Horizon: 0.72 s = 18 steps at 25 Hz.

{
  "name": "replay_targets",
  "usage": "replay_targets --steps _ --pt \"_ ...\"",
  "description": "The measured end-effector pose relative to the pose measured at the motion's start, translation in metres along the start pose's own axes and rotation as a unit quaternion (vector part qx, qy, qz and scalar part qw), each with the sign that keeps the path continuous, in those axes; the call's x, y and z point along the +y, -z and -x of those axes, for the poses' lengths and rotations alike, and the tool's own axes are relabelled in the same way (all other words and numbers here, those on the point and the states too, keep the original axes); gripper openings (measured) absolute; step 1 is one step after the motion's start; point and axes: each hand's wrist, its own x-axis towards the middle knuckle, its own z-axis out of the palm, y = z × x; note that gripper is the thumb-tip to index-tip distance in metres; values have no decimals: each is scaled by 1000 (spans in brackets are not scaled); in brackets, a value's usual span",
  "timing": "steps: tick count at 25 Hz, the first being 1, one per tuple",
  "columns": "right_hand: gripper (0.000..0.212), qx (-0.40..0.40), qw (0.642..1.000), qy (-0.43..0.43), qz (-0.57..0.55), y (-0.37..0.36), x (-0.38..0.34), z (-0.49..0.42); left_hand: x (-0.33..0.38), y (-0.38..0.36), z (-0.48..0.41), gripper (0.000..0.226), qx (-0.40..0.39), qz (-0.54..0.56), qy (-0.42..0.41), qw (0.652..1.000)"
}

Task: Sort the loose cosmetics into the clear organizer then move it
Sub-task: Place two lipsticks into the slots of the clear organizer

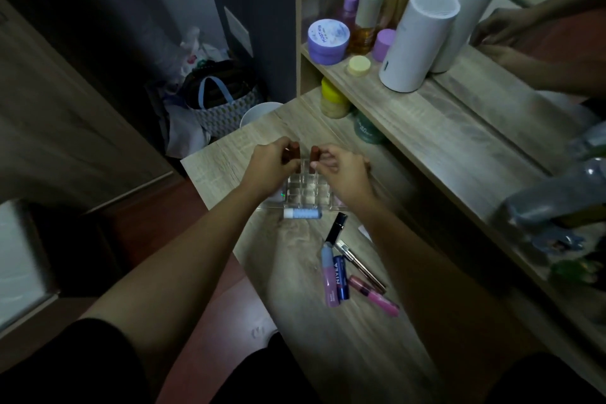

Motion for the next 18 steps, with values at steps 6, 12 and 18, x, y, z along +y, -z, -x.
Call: replay_targets --steps 6,12,18 --pt "26 -26 1000 -6 15 -2 6 -3 -8 -8 -2 25 -12 -1 -7 1000" --pt "27 -23 999 -7 35 -3 4 -5 -10 -7 -3 23 -25 -4 -14 1000" --pt "29 -40 998 -18 51 0 1 -7 -8 -4 -6 24 -38 -22 -24 999"
